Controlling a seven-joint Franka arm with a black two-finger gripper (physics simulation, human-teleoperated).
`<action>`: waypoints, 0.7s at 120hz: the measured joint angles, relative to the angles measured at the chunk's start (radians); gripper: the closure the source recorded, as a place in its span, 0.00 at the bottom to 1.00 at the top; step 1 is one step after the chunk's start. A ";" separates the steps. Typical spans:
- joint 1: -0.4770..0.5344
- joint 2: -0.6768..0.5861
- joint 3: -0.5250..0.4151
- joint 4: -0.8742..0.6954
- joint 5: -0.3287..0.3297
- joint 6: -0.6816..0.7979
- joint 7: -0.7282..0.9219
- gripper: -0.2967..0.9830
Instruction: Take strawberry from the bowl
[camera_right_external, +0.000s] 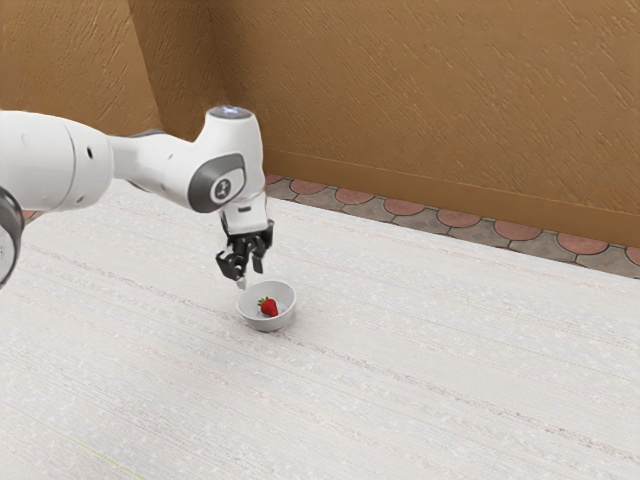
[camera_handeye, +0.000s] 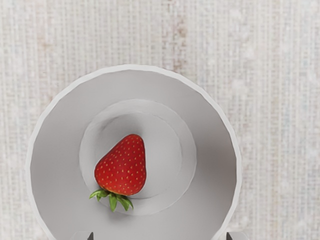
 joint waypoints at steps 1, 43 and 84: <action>0.001 0.002 0.000 0.000 0.000 0.002 0.004 0.54; 0.005 0.079 -0.003 0.017 -0.001 0.061 0.143 0.58; 0.001 0.136 -0.003 0.046 -0.002 0.105 0.219 0.58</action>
